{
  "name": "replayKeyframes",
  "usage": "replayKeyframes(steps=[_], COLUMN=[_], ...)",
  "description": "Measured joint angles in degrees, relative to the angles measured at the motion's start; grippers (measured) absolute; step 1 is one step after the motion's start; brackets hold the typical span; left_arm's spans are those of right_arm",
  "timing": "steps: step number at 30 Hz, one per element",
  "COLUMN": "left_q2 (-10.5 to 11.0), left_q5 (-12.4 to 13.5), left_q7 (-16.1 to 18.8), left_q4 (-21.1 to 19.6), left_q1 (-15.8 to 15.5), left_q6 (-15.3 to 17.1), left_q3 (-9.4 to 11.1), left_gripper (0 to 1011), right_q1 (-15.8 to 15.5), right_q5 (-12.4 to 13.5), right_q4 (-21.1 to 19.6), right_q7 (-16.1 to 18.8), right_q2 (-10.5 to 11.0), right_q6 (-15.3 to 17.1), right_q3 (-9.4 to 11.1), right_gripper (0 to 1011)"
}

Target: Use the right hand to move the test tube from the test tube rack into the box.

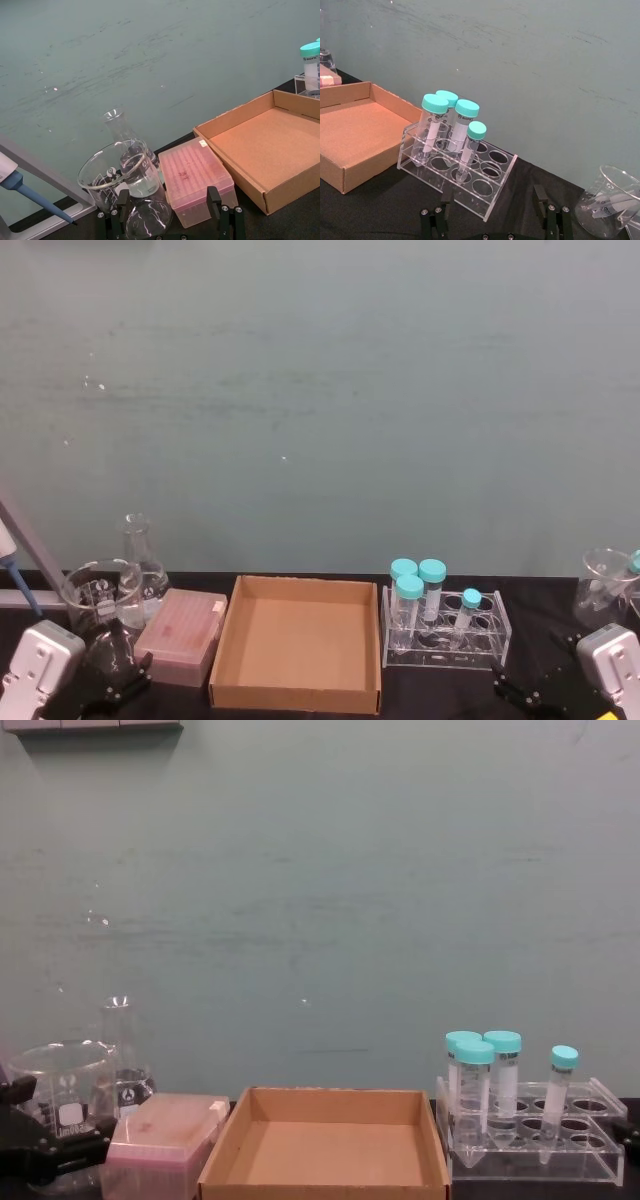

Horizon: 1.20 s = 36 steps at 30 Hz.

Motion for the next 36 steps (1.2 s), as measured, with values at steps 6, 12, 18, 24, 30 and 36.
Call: replayKeyframes(steps=[6,12,18,24,30,36], left_q2=[0.00,0.00,0.00,0.00,0.00,0.00], left_q5=[0.00,0.00,0.00,0.00,0.00,0.00], left_q7=[0.00,0.00,0.00,0.00,0.00,0.00], left_q4=[0.00,0.00,0.00,0.00,0.00,0.00], left_q1=[0.00,0.00,0.00,0.00,0.00,0.00], left_q6=[0.00,0.00,0.00,0.00,0.00,0.00], left_q3=[0.00,0.00,0.00,0.00,0.00,0.00], left_gripper=[1000,1000,1000,1000,1000,1000], right_q1=[0.00,0.00,0.00,0.00,0.03,1.76], right_q5=[0.00,0.00,0.00,0.00,-0.12,-0.49], right_q4=[0.00,0.00,0.00,0.00,0.09,1.60], right_q7=[0.00,0.00,0.00,0.00,0.62,2.81], right_q2=[0.00,0.00,0.00,0.00,-0.20,-1.67], right_q6=[0.00,0.00,0.00,0.00,-0.88,-2.54], right_q3=[0.00,0.00,0.00,0.00,0.37,0.84], right_gripper=[1003,1003,1003,1003,1003,1003])
